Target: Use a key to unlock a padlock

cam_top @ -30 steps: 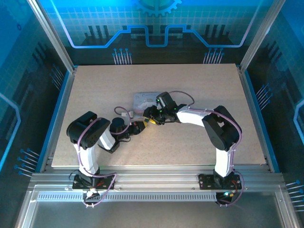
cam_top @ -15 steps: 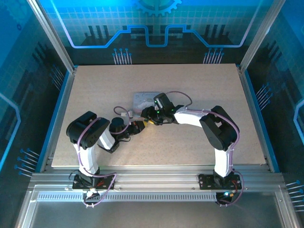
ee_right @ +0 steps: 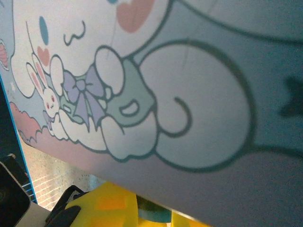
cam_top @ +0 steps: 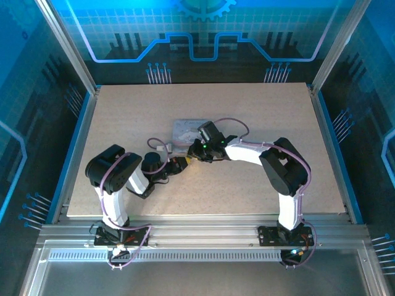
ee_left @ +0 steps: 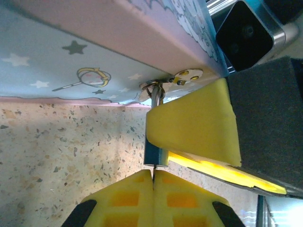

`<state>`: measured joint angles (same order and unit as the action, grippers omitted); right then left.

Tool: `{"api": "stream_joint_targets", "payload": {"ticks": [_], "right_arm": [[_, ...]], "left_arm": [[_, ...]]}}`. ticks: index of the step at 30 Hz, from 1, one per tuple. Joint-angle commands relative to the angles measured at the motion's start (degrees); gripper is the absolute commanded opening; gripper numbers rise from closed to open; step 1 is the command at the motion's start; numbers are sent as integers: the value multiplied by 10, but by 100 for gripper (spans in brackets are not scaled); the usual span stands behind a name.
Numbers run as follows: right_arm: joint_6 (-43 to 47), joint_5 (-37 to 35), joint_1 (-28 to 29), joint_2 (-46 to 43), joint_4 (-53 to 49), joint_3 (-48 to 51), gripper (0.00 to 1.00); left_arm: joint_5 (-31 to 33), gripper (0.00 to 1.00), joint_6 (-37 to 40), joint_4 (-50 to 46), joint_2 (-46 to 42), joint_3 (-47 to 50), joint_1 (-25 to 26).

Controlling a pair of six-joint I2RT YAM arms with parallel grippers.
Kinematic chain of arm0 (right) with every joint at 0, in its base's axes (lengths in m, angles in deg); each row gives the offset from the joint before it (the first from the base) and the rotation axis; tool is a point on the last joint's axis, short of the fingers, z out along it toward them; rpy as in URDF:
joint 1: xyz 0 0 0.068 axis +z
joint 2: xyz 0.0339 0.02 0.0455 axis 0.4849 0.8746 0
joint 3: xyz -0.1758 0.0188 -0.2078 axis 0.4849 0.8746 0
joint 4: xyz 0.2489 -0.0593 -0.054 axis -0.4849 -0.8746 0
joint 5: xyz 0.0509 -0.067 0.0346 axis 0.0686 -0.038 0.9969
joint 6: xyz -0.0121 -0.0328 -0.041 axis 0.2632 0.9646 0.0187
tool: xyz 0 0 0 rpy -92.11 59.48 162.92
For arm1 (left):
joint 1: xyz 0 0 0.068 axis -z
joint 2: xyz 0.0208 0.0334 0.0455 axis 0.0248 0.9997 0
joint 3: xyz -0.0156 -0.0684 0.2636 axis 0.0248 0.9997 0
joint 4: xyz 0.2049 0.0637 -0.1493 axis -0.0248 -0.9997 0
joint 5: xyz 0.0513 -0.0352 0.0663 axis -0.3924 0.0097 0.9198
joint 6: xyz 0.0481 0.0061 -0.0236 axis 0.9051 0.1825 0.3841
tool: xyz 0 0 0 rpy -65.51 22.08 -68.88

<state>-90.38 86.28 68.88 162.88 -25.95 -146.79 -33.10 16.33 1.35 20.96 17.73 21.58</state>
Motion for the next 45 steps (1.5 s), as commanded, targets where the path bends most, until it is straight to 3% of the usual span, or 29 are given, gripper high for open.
{"api": "stream_joint_targets", "payload": {"ticks": [1, 6, 11, 21, 26, 29, 33, 34, 45], "right_arm": [[-10, -2, 11, 4, -93, 1, 0], [-5, -7, 13, 3, -106, -7, 0], [-4, -10, 14, 2, -122, -20, 0], [-5, 4, 8, -6, -143, -30, 0], [8, 2, 8, -10, -159, -27, 0], [9, 3, 7, -17, -151, -19, 2], [7, 1, 5, -33, -146, -9, 47], [7, 0, 3, -40, -143, -4, 53], [-4, 7, -26, -88, -102, 55, 54]], "left_arm": [[-6, 0, 75, -28, -43, 0, 13], [50, 0, 203, -212, -130, -28, 44], [152, 0, 341, -378, -209, -61, 99], [366, 0, 495, -386, -221, -50, 202], [399, 0, 520, -375, -226, -44, 209], [376, 0, 499, -374, -226, -37, 201], [288, 0, 410, -323, -218, -5, 153], [269, 0, 390, -311, -214, 1, 141], [103, 0, 286, -213, -148, 14, 55]]}}
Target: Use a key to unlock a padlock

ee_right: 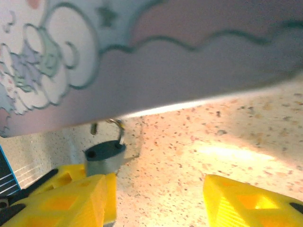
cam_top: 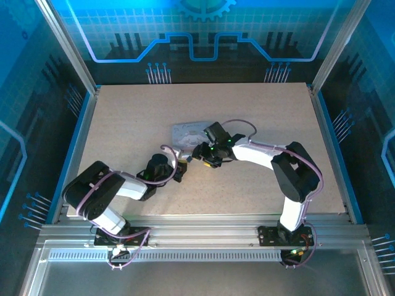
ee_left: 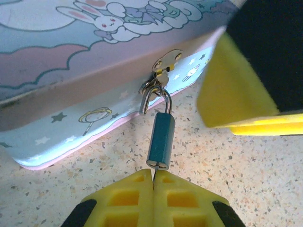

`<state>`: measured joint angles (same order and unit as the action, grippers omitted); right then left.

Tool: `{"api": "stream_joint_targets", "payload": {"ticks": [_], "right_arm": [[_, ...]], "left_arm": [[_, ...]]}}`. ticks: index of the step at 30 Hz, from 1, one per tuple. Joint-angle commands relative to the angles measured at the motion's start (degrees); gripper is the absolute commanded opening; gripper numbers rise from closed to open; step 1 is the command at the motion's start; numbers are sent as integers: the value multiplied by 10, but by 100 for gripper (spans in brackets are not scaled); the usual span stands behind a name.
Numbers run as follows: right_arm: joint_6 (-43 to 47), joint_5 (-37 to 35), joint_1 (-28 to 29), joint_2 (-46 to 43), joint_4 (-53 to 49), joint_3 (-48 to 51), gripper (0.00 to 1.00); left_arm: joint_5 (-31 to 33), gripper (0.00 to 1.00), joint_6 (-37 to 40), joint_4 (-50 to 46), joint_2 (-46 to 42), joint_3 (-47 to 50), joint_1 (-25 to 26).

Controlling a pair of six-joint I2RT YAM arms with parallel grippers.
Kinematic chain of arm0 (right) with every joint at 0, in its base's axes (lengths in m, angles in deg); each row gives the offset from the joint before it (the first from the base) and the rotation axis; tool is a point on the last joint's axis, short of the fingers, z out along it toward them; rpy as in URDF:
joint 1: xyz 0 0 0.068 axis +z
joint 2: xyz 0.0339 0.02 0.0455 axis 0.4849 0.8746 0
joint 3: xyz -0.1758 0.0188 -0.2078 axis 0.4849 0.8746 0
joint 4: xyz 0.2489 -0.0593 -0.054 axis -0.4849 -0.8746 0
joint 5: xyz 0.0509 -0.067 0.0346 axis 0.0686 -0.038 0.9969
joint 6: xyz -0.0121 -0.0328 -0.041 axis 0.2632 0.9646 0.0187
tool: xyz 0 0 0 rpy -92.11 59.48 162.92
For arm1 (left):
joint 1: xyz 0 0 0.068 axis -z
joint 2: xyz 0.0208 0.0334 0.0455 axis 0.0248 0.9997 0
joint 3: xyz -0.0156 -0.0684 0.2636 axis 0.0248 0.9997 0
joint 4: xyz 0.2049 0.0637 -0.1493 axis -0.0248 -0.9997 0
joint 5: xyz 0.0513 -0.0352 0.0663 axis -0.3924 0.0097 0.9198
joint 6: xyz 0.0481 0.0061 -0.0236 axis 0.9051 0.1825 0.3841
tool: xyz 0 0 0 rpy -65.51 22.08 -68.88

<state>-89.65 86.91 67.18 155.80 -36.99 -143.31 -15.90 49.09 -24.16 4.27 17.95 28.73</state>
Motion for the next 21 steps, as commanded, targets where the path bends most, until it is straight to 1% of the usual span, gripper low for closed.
{"api": "stream_joint_targets", "payload": {"ticks": [1, 5, 8, 11, 14, 21], "right_arm": [[-19, 3, -12, -22, 21, 31, 54], [-37, -1, -25, -42, 56, 61, 53], [-43, -3, -33, -50, 74, 74, 53], [-48, 12, -34, -45, 94, 79, 55], [-38, 18, -22, -40, 93, 69, 56], [-15, 17, 19, -12, 49, 0, 56]], "left_arm": [[-81, 0, -51, 50, 25, 13, -24], [-113, 0, -76, 75, 41, 22, -46], [-119, 0, -73, 69, 38, 27, -48], [-114, 0, -71, 52, 25, 26, -48], [-100, 0, -64, 27, 5, 21, -46], [-72, 0, -26, -20, -29, 4, -24]]}}
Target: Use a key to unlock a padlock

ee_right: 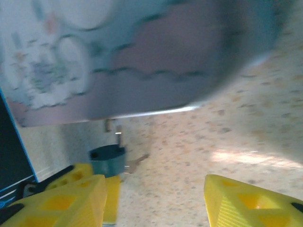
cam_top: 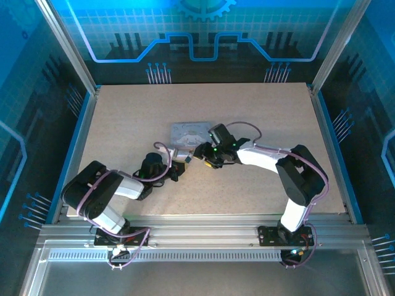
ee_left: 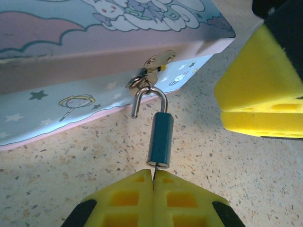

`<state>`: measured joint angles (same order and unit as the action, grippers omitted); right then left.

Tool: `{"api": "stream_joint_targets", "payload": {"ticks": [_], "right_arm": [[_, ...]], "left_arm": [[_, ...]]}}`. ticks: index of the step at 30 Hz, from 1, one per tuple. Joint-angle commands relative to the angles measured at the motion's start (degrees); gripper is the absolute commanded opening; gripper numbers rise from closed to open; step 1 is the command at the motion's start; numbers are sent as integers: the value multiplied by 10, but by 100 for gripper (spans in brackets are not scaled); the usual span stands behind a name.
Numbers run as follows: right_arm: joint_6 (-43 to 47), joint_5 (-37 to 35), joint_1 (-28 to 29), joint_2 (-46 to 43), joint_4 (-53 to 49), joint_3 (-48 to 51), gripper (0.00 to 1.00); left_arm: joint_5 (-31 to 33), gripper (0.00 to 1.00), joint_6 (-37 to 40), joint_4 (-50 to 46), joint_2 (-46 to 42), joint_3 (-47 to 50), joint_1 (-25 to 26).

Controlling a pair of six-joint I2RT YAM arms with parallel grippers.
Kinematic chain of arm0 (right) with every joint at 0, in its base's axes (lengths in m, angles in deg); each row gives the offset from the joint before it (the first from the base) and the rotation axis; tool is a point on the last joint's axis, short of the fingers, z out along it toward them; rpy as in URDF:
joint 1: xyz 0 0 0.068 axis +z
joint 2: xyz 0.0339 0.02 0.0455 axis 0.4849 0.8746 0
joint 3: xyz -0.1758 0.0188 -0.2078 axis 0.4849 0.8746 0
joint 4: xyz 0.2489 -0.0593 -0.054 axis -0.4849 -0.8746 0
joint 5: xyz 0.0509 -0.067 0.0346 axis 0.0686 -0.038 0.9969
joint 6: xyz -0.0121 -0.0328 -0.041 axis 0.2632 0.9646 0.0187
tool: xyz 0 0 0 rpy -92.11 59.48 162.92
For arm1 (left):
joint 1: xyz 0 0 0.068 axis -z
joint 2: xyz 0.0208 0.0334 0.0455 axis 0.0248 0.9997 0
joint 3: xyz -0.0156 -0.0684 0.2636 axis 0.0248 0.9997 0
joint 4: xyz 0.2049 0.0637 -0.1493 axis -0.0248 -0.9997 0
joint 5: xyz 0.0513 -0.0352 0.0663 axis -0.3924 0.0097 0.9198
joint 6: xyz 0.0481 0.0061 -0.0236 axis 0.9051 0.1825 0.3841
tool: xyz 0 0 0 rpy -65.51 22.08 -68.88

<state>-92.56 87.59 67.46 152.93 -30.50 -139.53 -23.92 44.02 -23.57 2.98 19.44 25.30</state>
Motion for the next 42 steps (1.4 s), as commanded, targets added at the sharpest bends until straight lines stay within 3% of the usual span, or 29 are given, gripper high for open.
{"api": "stream_joint_targets", "payload": {"ticks": [1, 6, 13, 23, 36, 42], "right_arm": [[14, 15, 20, 26, -18, -49, 56], [-8, 22, 36, 65, -6, -74, 56], [2, 7, 51, 93, -76, -111, 56], [2, -7, 51, 103, -88, -104, 47], [6, -13, 48, 102, -98, -94, 14], [11, -10, 44, 104, -104, -90, 18]], "left_arm": [[8, 0, 25, -24, -16, -11, 11], [11, 0, 17, -8, -13, -7, 16], [13, 0, 6, 16, -3, -5, 22], [11, 0, 29, 19, 6, -9, 32], [40, 0, 79, -35, -15, -29, 57], [56, 0, 106, -69, -30, -37, 72]]}}
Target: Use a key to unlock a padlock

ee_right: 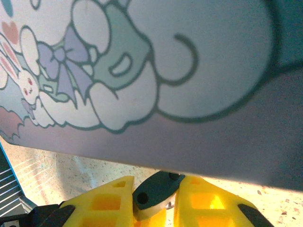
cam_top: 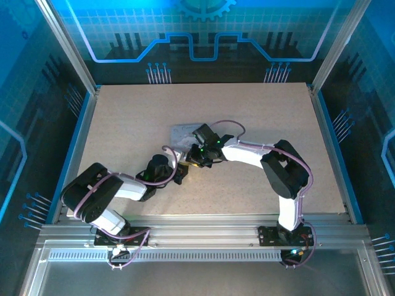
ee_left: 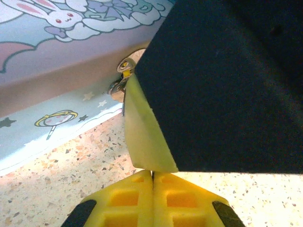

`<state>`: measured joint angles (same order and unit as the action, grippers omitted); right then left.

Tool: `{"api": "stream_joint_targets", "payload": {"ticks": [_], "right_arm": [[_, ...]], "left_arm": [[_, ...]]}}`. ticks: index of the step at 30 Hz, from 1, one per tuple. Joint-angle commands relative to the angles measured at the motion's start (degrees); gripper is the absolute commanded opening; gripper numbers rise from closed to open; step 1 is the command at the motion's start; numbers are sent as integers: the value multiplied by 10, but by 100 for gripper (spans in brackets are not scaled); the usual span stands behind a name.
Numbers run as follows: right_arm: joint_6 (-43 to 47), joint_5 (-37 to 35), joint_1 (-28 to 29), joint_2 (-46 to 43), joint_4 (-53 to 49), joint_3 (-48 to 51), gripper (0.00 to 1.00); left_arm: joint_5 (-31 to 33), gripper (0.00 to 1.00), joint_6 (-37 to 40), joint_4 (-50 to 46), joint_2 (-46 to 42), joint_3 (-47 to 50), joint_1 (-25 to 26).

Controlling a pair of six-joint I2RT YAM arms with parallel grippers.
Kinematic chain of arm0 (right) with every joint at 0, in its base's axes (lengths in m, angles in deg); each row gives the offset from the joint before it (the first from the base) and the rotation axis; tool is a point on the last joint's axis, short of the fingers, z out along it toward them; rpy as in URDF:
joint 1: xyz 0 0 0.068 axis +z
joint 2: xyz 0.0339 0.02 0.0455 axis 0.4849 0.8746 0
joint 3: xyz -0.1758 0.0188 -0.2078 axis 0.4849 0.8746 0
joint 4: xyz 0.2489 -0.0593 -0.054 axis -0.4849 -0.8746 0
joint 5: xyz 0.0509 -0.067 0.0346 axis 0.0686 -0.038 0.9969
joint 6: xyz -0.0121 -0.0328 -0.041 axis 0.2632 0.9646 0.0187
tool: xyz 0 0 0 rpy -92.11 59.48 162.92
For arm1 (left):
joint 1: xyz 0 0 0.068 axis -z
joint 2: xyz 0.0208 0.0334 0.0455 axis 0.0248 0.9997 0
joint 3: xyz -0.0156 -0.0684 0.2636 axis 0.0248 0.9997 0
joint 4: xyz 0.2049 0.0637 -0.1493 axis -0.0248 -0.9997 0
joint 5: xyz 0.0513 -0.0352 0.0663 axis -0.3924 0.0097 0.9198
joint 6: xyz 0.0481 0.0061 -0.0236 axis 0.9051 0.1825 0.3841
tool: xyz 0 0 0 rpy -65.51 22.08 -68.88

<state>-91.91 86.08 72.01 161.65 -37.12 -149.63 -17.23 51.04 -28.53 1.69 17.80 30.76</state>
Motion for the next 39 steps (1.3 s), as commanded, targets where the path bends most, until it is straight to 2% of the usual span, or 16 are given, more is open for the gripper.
{"api": "stream_joint_targets", "payload": {"ticks": [1, 5, 9, 16, 20, 24, 33, 36, 39], "right_arm": [[4, 7, -2, 17, -37, 11, 17], [9, 6, -3, 9, -31, 15, 2], [13, 2, -3, -2, -29, 21, 0], [31, 12, -13, -28, 26, 66, 0], [69, 18, -27, -55, 70, 108, 0], [115, 48, -54, -76, 111, 150, 0], [201, 111, -114, -109, 130, 197, 0], [226, 115, -131, -121, 120, 208, 0], [204, 117, -155, -130, 136, 243, 0]], "left_arm": [[-9, 0, 39, -23, -20, -22, 20], [-6, 0, 43, -30, -26, -25, 24], [-5, 0, 43, -31, -36, -19, 24], [-7, 20, 38, -49, -66, -7, 24], [-17, 33, 32, -89, -101, -8, 24], [-28, 41, 24, -131, -146, -6, 23], [-76, 44, -7, -212, -222, -19, -6], [-89, 44, -12, -259, -222, -56, -24], [-101, 43, -17, -293, -201, -100, -39]]}}
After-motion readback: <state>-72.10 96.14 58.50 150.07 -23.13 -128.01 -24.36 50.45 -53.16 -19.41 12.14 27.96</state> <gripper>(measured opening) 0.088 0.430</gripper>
